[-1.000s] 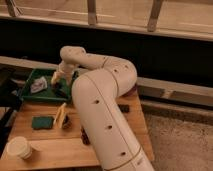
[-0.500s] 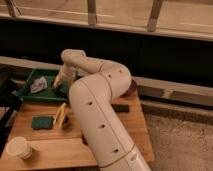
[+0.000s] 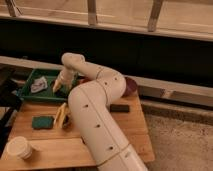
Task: Place brush in red bowl
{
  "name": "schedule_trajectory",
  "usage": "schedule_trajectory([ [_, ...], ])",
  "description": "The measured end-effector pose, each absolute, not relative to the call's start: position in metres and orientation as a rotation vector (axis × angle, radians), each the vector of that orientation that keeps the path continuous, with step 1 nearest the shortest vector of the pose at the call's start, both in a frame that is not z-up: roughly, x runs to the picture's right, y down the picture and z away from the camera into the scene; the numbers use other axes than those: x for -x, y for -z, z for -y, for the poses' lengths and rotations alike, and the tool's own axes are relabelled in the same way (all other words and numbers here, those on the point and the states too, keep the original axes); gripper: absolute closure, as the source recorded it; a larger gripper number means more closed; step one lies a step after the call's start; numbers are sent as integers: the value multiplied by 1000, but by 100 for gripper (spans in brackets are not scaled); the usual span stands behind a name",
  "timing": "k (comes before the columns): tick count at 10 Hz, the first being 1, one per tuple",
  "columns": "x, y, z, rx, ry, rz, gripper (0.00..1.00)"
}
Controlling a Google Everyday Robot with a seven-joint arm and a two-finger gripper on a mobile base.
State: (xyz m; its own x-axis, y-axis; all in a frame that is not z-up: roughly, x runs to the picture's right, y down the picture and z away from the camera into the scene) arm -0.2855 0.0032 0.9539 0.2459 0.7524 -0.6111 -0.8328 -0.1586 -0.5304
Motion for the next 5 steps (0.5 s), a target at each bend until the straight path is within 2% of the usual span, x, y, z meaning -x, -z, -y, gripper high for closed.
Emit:
schedule_trajectory([
  [3, 291, -951, -4, 1050, -1385, -76, 91],
  [5, 293, -942, 4, 1056, -1394, -28, 100],
])
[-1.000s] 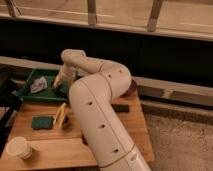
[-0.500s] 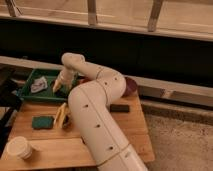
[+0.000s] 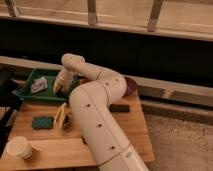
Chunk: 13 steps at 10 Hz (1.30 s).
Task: Place brush in red bowl
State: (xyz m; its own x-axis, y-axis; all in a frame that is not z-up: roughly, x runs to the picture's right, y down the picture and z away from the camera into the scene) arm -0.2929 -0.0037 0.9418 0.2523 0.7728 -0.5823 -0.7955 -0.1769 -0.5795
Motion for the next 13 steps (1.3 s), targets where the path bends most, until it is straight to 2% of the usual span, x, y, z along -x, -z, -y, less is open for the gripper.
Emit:
schedule_trajectory([
  [7, 288, -866, 69, 934, -1386, 193, 100],
  [13, 176, -840, 71, 778, -1602, 190, 100],
])
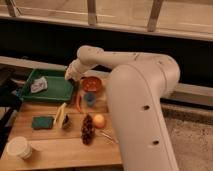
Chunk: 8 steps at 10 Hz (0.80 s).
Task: Place brush in red bowl
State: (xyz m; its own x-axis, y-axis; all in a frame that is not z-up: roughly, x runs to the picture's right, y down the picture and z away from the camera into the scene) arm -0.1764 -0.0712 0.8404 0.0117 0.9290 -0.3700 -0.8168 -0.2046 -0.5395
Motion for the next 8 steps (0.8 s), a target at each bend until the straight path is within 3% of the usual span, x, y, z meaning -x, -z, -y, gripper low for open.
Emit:
schedule_trajectory([
  [6, 97, -865, 40, 696, -1900, 55, 100],
  [8, 93, -876, 34, 704, -1929, 29, 85],
])
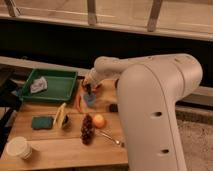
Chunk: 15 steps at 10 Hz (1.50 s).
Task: Place brush in red bowl
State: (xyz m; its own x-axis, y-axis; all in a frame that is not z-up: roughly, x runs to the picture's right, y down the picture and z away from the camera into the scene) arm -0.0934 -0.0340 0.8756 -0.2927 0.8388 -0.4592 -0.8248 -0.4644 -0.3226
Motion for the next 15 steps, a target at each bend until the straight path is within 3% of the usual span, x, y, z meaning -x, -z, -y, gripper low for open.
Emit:
schedule_trajectory([
  [4, 94, -889, 30, 722, -1942, -5, 44],
  [7, 98, -893, 31, 731, -1932, -23, 22],
  [15, 99, -887, 39, 721, -1911, -15, 22],
])
